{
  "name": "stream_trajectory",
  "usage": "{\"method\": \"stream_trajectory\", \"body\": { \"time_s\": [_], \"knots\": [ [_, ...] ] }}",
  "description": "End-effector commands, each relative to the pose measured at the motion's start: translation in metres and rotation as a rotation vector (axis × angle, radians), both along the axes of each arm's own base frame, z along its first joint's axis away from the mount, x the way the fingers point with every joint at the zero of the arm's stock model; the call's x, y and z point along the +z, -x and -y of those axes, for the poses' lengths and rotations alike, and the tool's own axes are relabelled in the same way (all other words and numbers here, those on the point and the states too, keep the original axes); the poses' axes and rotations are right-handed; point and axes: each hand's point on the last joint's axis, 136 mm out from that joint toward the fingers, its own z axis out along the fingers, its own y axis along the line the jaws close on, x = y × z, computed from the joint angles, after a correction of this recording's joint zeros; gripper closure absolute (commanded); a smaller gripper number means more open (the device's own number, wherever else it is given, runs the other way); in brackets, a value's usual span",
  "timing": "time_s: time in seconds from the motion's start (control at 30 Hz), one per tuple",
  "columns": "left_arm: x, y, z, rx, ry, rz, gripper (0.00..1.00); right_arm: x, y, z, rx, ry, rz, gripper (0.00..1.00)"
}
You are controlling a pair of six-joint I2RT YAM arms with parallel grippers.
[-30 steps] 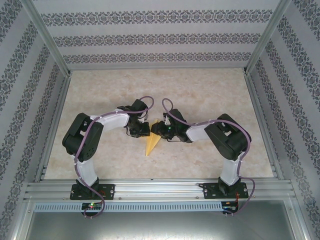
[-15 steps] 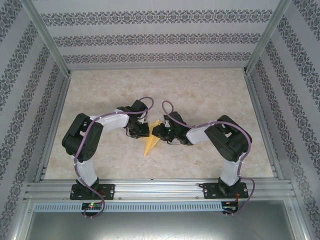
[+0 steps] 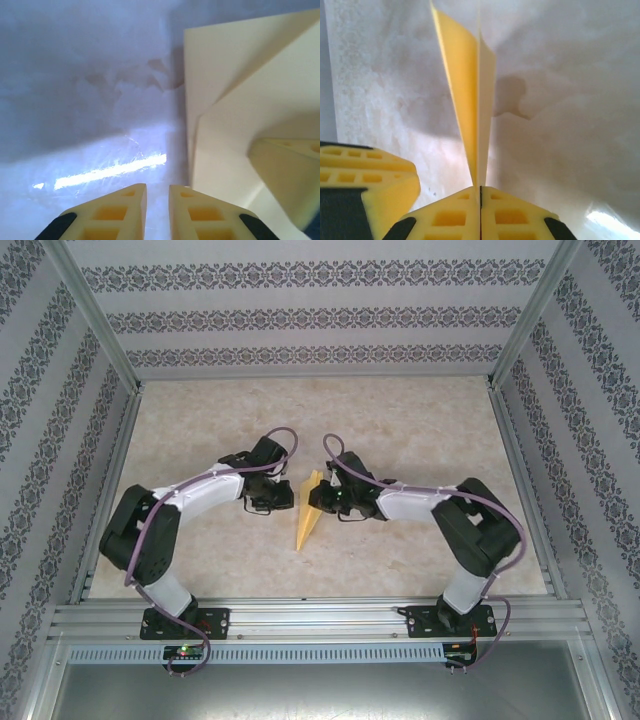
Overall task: Fold a paper plane with a square sheet of paper (pick it up from the middle)
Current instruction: Turn over the paper at the center of the table.
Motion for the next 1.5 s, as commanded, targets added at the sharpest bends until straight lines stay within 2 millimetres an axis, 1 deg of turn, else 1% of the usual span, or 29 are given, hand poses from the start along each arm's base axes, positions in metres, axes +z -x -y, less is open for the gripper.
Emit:
{"method": "stream_trajectory", "body": {
  "time_s": [0.0, 0.07, 0.13, 0.2, 0.23, 0.27, 0.37, 0.43, 0.5, 0.6, 0.7, 0.77, 0.83, 0.93, 0.97, 1.0, 1.03, 1.07, 1.1, 1.13, 1.17, 1.2, 1.23, 1.27, 1.33, 1.4, 1.47],
  "knots": [
    [0.014, -0.001, -0.016, 0.050, -0.079, 0.049, 0.79, 0.026, 0.004, 0.042, 0.027, 0.266, 0.083, 0.93],
    [0.019, -0.004, -0.026, 0.086, -0.123, 0.072, 0.79, 0.039, 0.007, 0.073, 0.017, 0.437, 0.112, 0.93],
    [0.022, -0.006, -0.035, 0.118, -0.156, 0.093, 0.79, 0.053, 0.009, 0.108, -0.007, 0.625, 0.133, 0.93],
    [0.024, -0.008, -0.044, 0.158, -0.191, 0.107, 0.79, 0.065, 0.013, 0.135, -0.020, 0.784, 0.143, 0.93],
    [0.024, -0.008, -0.049, 0.177, -0.209, 0.110, 0.79, 0.074, 0.013, 0.149, -0.040, 0.863, 0.147, 0.93],
    [0.024, -0.008, -0.053, 0.191, -0.226, 0.111, 0.79, 0.081, 0.014, 0.160, -0.050, 0.939, 0.150, 0.93],
    [0.026, -0.008, -0.064, 0.231, -0.257, 0.117, 0.79, 0.089, 0.015, 0.175, -0.048, 1.094, 0.154, 0.95],
    [0.027, -0.007, -0.073, 0.264, -0.279, 0.126, 0.79, 0.086, 0.015, 0.177, -0.045, 1.163, 0.141, 0.96],
    [0.029, -0.005, -0.085, 0.307, -0.312, 0.127, 0.79, 0.076, 0.014, 0.174, -0.033, 1.212, 0.115, 0.97],
    [0.029, 0.001, -0.111, 0.400, -0.383, 0.112, 0.79, 0.055, 0.014, 0.161, 0.002, 1.261, 0.069, 0.97],
    [0.028, 0.007, -0.133, 0.486, -0.395, 0.094, 0.79, 0.035, 0.012, 0.141, 0.045, 1.294, 0.045, 0.97],
    [0.028, 0.011, -0.143, 0.525, -0.386, 0.089, 0.79, 0.021, 0.010, 0.124, 0.074, 1.307, 0.031, 0.94],
    [0.029, 0.013, -0.149, 0.550, -0.376, 0.089, 0.79, 0.007, 0.010, 0.105, 0.109, 1.290, 0.018, 0.94],
    [0.032, 0.013, -0.151, 0.549, -0.362, 0.095, 0.78, -0.015, 0.012, 0.072, 0.168, 1.256, -0.001, 0.90],
    [0.033, 0.013, -0.150, 0.539, -0.361, 0.096, 0.78, -0.022, 0.013, 0.060, 0.184, 1.226, -0.014, 0.87],
    [0.034, 0.013, -0.150, 0.533, -0.357, 0.102, 0.78, -0.026, 0.014, 0.049, 0.198, 1.187, -0.021, 0.82],
    [0.036, 0.013, -0.149, 0.525, -0.351, 0.111, 0.78, -0.034, 0.017, 0.031, 0.230, 1.116, -0.034, 0.79],
    [0.036, 0.012, -0.148, 0.516, -0.343, 0.117, 0.78, -0.037, 0.019, 0.020, 0.250, 1.058, -0.042, 0.78],
    [0.036, 0.012, -0.146, 0.500, -0.333, 0.123, 0.77, -0.036, 0.020, 0.009, 0.252, 1.001, -0.041, 0.75],
    [0.035, 0.011, -0.143, 0.486, -0.325, 0.121, 0.77, -0.033, 0.022, -0.003, 0.269, 0.929, -0.029, 0.67],
    [0.035, 0.010, -0.142, 0.478, -0.321, 0.117, 0.77, -0.026, 0.022, -0.012, 0.273, 0.867, -0.012, 0.59],
    [0.034, 0.008, -0.137, 0.459, -0.308, 0.112, 0.76, -0.017, 0.022, -0.016, 0.258, 0.810, 0.011, 0.50],
    [0.032, 0.005, -0.132, 0.442, -0.289, 0.106, 0.76, -0.009, 0.022, -0.018, 0.240, 0.752, 0.035, 0.46],
    [0.031, 0.004, -0.127, 0.428, -0.273, 0.099, 0.76, -0.001, 0.023, -0.018, 0.227, 0.701, 0.052, 0.43],
    [0.029, 0.001, -0.119, 0.412, -0.238, 0.090, 0.76, 0.014, 0.024, -0.010, 0.187, 0.574, 0.079, 0.37],
    [0.027, -0.002, -0.111, 0.397, -0.200, 0.089, 0.75, 0.031, 0.026, -0.005, 0.165, 0.436, 0.116, 0.29],
    [0.028, -0.004, -0.104, 0.385, -0.174, 0.092, 0.74, 0.047, 0.029, 0.000, 0.158, 0.275, 0.154, 0.26]
  ]
}}
